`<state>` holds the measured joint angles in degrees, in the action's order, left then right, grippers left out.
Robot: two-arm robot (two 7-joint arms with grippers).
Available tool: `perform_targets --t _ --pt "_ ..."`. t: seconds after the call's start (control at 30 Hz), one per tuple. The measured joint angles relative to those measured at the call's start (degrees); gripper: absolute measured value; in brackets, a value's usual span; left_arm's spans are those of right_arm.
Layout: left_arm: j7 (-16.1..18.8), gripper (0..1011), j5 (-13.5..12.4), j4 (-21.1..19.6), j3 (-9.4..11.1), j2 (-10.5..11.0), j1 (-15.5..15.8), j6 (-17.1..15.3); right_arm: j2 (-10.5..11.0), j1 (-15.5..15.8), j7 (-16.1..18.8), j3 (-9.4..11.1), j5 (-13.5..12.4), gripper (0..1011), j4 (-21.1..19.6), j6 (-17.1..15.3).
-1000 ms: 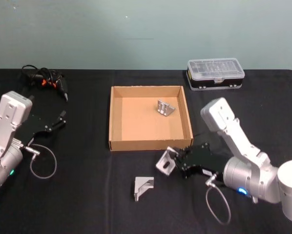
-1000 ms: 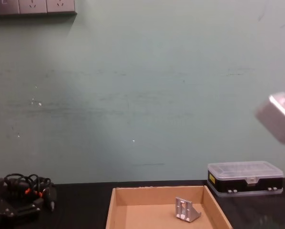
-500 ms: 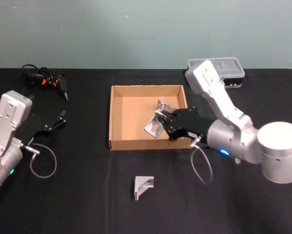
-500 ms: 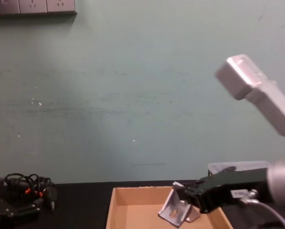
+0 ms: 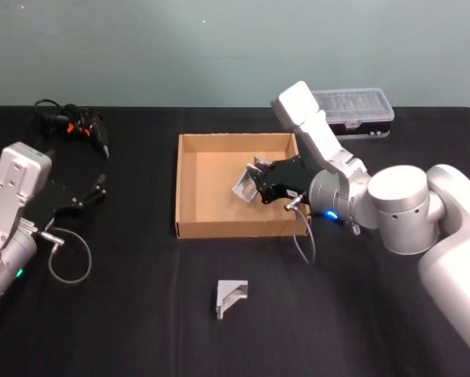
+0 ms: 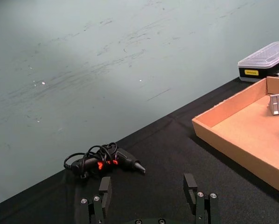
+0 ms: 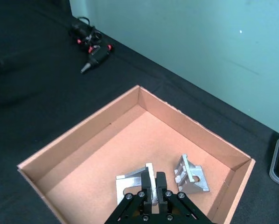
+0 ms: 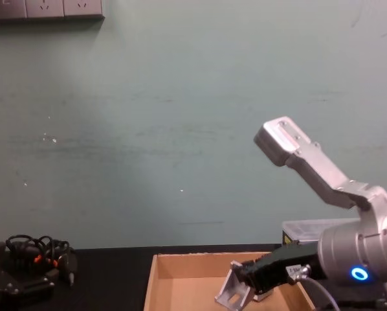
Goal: Use one hand to pick up the angle iron from the table and place it into the box.
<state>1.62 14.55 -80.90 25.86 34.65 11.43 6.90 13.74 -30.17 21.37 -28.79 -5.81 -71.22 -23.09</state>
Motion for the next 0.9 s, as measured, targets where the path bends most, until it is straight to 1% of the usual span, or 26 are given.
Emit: perform_targets --t 0.03,0.07,0.13,0.33,0.57,0.67,0.9 --pt "0.0 1011 0.0 0.0 0.0 0.0 0.0 0.0 -0.5 -0.6 0.0 -0.1 0.4 77 1.4 0.1" --pt "0.0 1011 0.0 0.0 0.0 0.0 0.0 0.0 -0.5 -0.6 0.0 -0.1 0.4 77 1.4 0.1" --pt "0.0 1011 0.0 0.0 0.0 0.0 0.0 0.0 -1.4 -1.5 0.0 -0.2 1.0 77 3.5 0.4" --pt "0.0 1012 0.0 0.0 0.0 0.0 0.0 0.0 -2.5 -2.4 -0.1 0.0 2.1 77 6.2 0.6" --pt "0.0 1011 0.0 0.0 0.0 0.0 0.0 0.0 -3.3 -3.0 -0.2 0.5 3.0 77 8.0 1.1" --pt "0.0 1011 0.0 0.0 0.0 0.0 0.0 0.0 -3.8 -3.1 -0.4 1.1 3.2 77 8.9 1.4" --pt "0.0 1011 0.0 0.0 0.0 0.0 0.0 0.0 -3.7 -3.1 -0.3 1.0 3.2 77 8.7 1.4"
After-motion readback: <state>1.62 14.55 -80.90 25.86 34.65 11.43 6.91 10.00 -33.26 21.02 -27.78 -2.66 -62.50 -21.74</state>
